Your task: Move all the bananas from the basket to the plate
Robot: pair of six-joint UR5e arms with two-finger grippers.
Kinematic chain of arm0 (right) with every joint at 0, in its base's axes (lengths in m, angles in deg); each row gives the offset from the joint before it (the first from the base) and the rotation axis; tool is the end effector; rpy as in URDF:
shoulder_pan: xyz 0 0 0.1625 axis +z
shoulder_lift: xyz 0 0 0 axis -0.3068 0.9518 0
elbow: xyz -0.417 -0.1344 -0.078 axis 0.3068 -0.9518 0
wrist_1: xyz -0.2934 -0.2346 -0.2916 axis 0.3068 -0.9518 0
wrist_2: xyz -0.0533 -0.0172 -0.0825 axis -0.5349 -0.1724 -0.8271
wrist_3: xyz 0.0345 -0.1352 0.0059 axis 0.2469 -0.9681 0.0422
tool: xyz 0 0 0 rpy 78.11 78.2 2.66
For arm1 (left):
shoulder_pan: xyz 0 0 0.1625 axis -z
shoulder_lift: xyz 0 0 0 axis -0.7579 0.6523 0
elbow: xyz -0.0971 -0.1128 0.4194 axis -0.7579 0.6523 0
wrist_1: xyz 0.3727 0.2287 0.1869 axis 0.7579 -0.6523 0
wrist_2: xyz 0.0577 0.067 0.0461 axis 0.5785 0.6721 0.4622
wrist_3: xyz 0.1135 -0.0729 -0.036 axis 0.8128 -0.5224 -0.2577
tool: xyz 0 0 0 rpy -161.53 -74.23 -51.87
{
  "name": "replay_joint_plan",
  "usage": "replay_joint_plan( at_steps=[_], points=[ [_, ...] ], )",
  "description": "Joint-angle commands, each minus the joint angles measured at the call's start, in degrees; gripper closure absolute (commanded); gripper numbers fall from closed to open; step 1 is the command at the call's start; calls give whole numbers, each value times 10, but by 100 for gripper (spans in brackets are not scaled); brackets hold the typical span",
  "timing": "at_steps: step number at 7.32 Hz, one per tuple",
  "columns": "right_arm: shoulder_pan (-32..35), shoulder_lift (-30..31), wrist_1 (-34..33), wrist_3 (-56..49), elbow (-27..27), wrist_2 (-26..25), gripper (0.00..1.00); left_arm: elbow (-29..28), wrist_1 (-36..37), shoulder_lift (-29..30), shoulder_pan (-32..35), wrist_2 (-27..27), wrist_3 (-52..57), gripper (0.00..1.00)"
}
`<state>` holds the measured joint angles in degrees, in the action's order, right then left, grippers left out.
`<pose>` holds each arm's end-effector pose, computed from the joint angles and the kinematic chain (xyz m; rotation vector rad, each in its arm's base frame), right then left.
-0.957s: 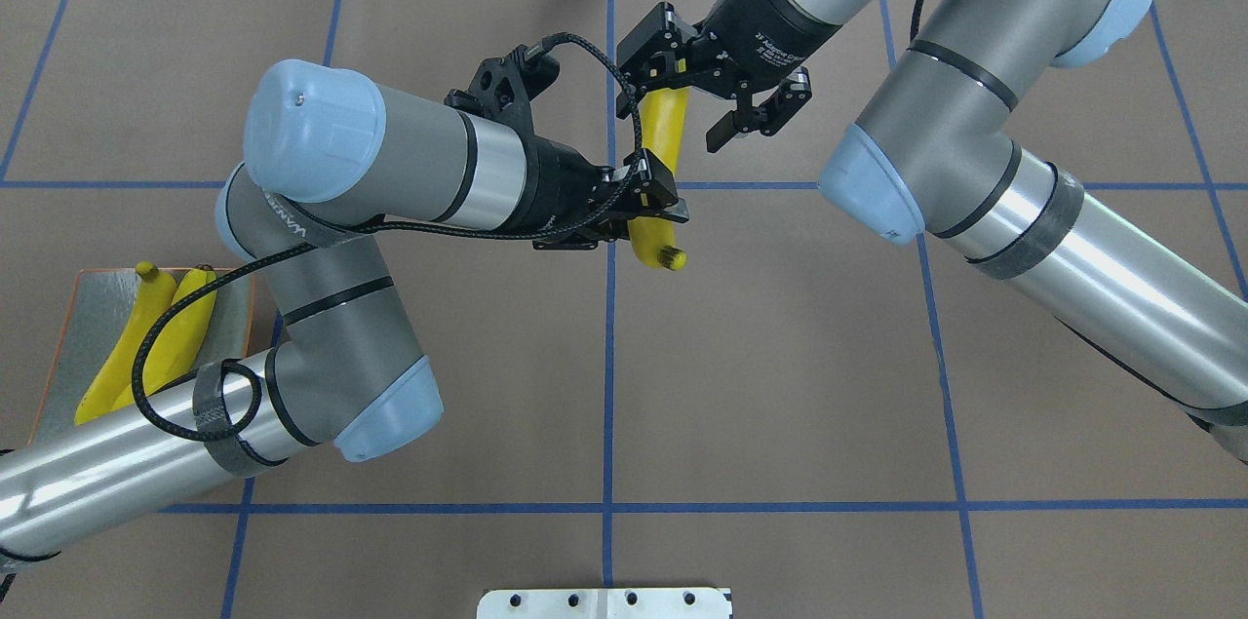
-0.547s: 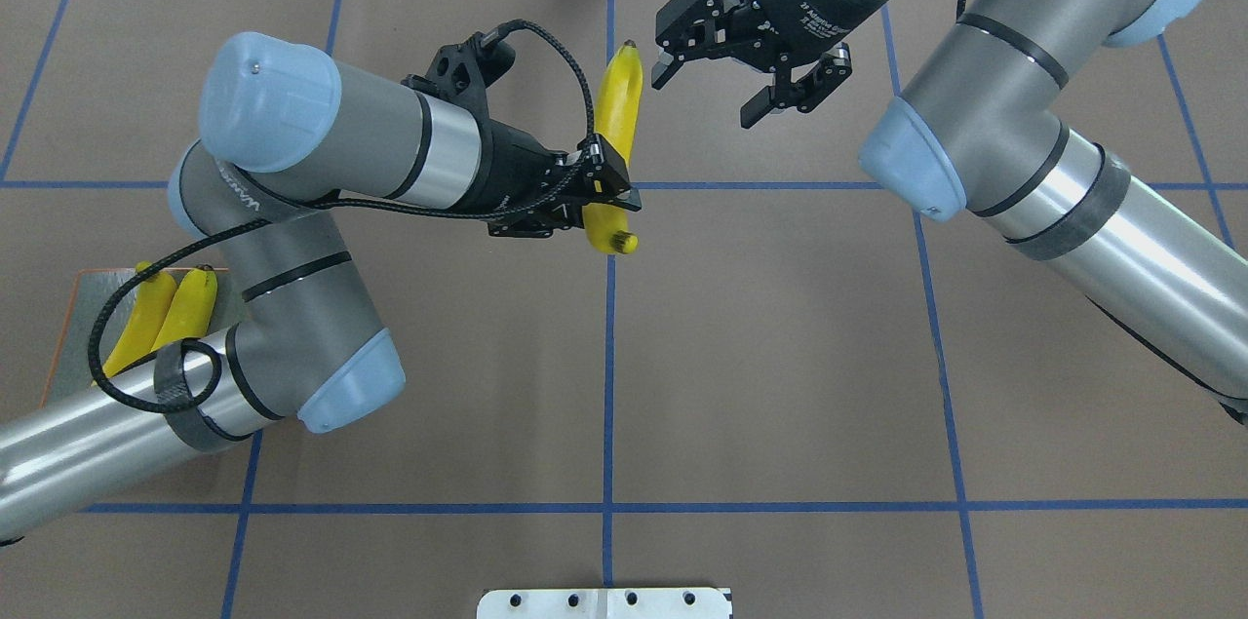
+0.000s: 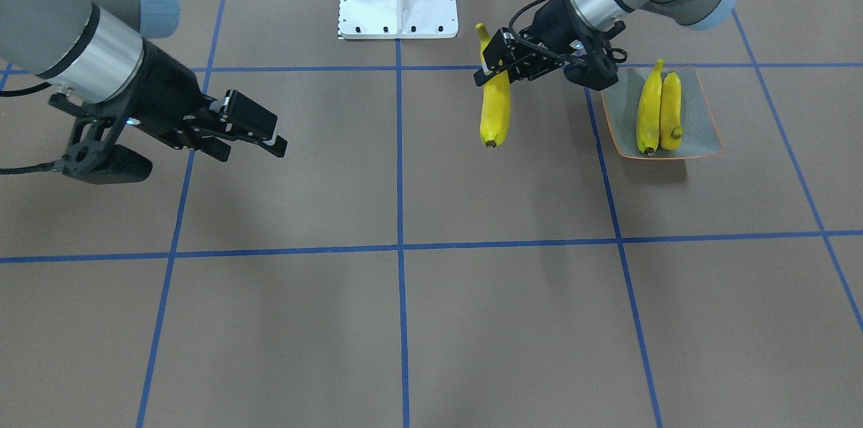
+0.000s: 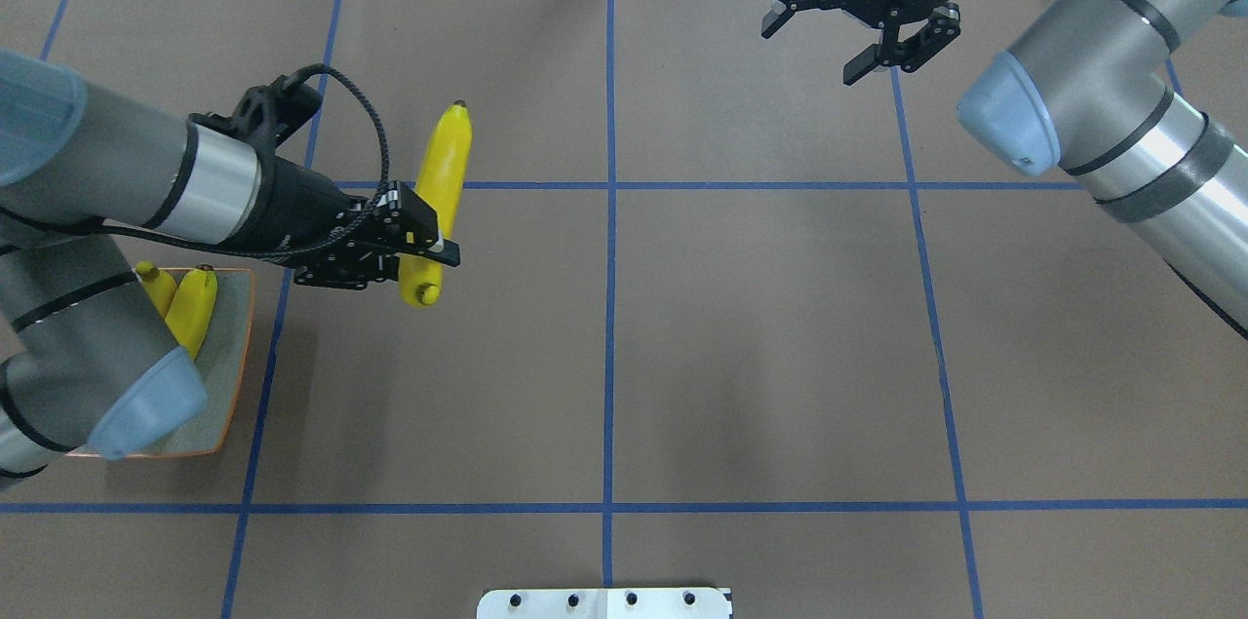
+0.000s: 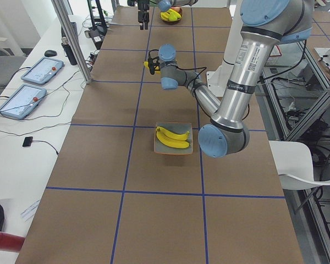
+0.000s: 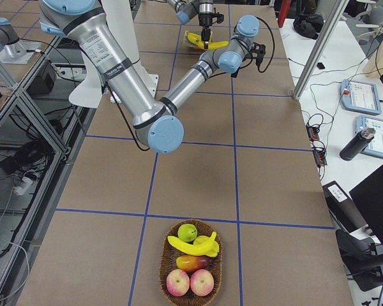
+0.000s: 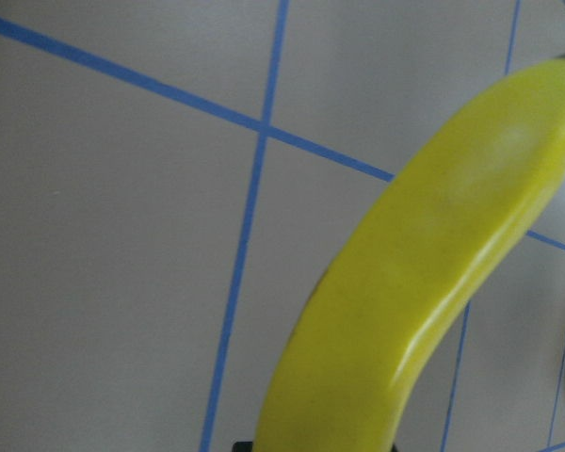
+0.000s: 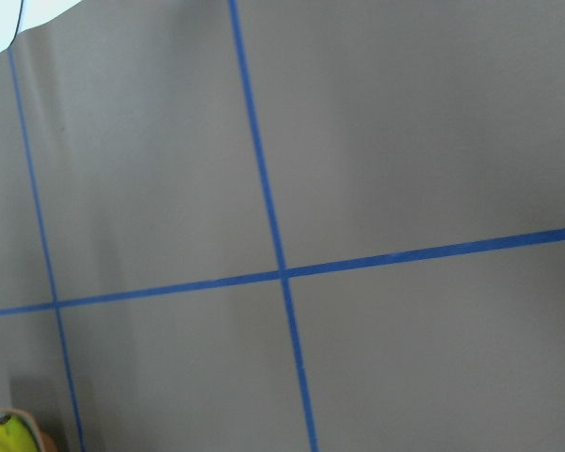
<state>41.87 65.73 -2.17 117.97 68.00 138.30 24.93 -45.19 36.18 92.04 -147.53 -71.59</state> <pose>-0.3419 -0.6303 0.1895 -0.1052 -1.2214 0.2128 0.4233 -0.4491 0.2374 -0.1348 1.4191 -0.2016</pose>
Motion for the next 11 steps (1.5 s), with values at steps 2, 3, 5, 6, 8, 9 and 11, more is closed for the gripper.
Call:
replay_joint_plan(
  at_steps=[2,3,5,6,8,9,11],
  points=[
    [23,31,-1,-21,-22,-5,0,19,-4,-94,51,-89,21,100],
    [41,55,-2,-58,-22,-5,0,25,-4,-130,55,-90,47,100],
    [57,89,-3,-104,-22,-5,0,27,-4,-195,56,-94,82,100],
    [57,91,-7,-108,-22,-7,0,27,-5,-221,54,-94,84,100],
    [68,108,-7,-146,-22,-12,0,22,-3,-244,47,-95,84,100],
    [71,117,-7,-163,-22,-14,0,13,-1,-247,44,-95,84,100],
    [71,126,-7,-167,-22,-16,0,-12,-1,-247,34,-95,84,100]
  ],
)
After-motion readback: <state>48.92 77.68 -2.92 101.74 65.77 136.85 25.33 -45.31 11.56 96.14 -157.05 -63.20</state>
